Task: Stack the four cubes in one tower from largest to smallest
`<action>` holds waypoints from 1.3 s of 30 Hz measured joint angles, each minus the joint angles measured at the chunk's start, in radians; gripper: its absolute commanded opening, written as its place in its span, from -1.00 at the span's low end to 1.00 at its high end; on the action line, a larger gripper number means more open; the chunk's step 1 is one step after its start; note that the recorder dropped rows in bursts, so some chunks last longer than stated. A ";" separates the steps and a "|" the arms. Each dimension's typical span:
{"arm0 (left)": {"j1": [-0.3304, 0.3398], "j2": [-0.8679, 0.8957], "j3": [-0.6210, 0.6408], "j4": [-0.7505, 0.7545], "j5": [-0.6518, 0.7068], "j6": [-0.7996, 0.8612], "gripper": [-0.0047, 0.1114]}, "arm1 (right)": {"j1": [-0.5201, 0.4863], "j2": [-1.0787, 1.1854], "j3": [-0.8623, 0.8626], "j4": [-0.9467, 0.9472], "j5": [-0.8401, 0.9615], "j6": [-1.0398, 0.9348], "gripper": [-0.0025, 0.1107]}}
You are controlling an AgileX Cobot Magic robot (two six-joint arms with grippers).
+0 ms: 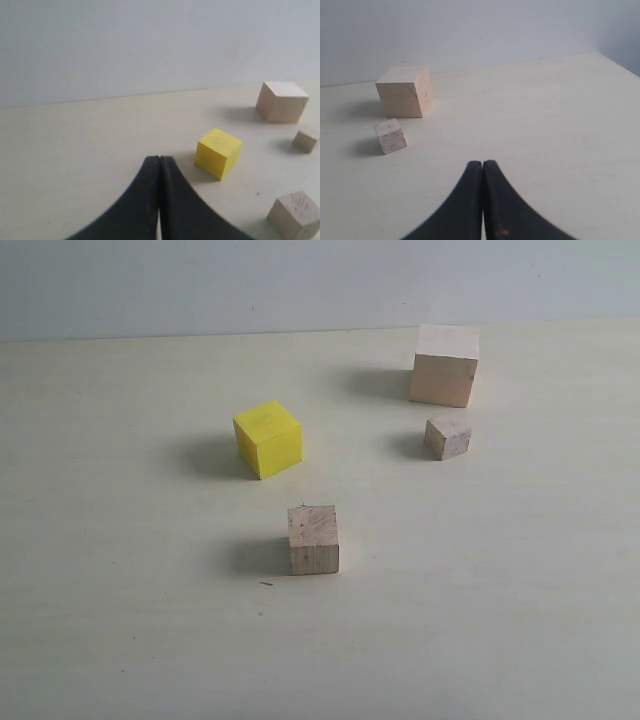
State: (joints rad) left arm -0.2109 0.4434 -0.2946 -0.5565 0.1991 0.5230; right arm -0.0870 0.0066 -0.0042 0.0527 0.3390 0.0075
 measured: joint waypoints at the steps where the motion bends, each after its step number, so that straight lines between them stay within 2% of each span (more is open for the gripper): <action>1: 0.000 0.004 -0.016 0.017 0.034 0.000 -0.92 | 0.000 0.000 0.000 0.000 0.000 0.000 -0.96; 7: 0.000 0.080 -0.122 0.202 0.252 0.000 -0.92 | 0.000 0.000 0.000 0.000 0.000 0.000 -0.96; 10: 0.000 0.157 -0.204 0.298 0.403 0.000 -0.92 | 0.000 0.000 0.000 0.000 0.000 0.000 -0.96; 15: 0.000 0.327 -0.349 0.337 0.586 0.000 -0.92 | 0.000 0.000 0.000 0.000 0.000 0.000 -0.96; 26: 0.000 0.626 -0.691 0.342 0.619 0.000 -0.92 | 0.000 0.000 0.000 0.000 0.000 0.000 -0.96; 31: 0.000 0.705 -0.792 0.342 0.619 0.000 -0.92 | 0.000 0.000 0.000 0.000 0.000 0.000 -0.96; 39: 0.000 0.728 -0.818 0.342 0.621 0.000 -0.92 | 0.000 0.000 0.000 0.000 0.000 0.000 -0.96</action>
State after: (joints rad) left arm -0.2109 1.1711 -1.1124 -0.2140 0.8200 0.5230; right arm -0.0870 0.0066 -0.0042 0.0527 0.3390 0.0075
